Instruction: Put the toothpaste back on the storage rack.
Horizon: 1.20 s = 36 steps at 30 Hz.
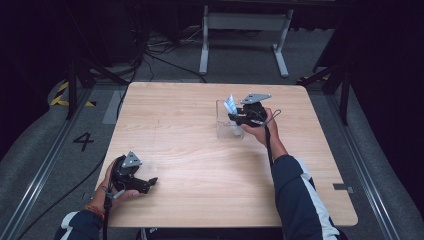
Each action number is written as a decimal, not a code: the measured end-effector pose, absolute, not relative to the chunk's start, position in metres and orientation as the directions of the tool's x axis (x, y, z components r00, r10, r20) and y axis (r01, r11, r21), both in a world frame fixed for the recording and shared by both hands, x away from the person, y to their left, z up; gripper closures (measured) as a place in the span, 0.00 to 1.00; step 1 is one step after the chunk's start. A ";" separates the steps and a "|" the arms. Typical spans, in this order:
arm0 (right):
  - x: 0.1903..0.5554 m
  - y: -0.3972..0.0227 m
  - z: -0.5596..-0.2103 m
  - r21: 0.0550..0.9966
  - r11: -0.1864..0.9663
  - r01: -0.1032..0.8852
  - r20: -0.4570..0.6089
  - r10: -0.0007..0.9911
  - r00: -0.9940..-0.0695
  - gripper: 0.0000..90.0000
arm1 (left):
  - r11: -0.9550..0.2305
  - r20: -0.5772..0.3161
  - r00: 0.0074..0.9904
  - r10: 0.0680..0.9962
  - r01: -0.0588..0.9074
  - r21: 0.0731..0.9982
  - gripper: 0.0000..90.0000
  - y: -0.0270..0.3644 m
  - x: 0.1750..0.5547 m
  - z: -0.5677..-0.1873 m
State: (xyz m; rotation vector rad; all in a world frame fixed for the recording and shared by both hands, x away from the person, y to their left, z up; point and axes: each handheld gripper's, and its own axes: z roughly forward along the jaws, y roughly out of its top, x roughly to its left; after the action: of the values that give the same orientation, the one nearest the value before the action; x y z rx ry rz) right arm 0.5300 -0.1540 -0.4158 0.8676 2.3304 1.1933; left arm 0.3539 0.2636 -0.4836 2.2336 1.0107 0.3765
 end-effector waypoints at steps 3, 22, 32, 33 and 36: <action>0.530 -0.154 -0.416 0.822 0.447 0.353 -0.052 0.676 -0.735 0.67 | -0.493 -0.006 0.662 0.749 0.563 0.663 0.01 0.264 0.354 -0.484; 0.524 -0.144 -0.410 0.796 0.497 0.346 -0.070 0.643 -0.762 0.56 | -0.494 -0.006 0.664 0.748 0.562 0.663 0.01 0.264 0.354 -0.484; 0.519 -0.146 -0.398 0.795 0.496 0.348 -0.069 0.644 -0.762 0.50 | -0.497 -0.008 0.665 0.747 0.566 0.658 0.01 0.264 0.353 -0.483; 0.518 -0.147 -0.396 0.794 0.499 0.347 -0.069 0.641 -0.764 0.50 | -0.495 -0.007 0.664 0.748 0.564 0.661 0.01 0.264 0.353 -0.483; 0.514 -0.147 -0.392 0.791 0.507 0.343 -0.078 0.639 -0.765 0.48 | -0.496 -0.008 0.665 0.747 0.565 0.659 0.01 0.264 0.354 -0.483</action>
State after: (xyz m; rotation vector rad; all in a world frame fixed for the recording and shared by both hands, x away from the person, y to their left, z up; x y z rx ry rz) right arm 0.5144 -0.1472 -0.3920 0.8162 2.3929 1.1383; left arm 0.3535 0.2640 -0.4831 2.2403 1.0091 0.3698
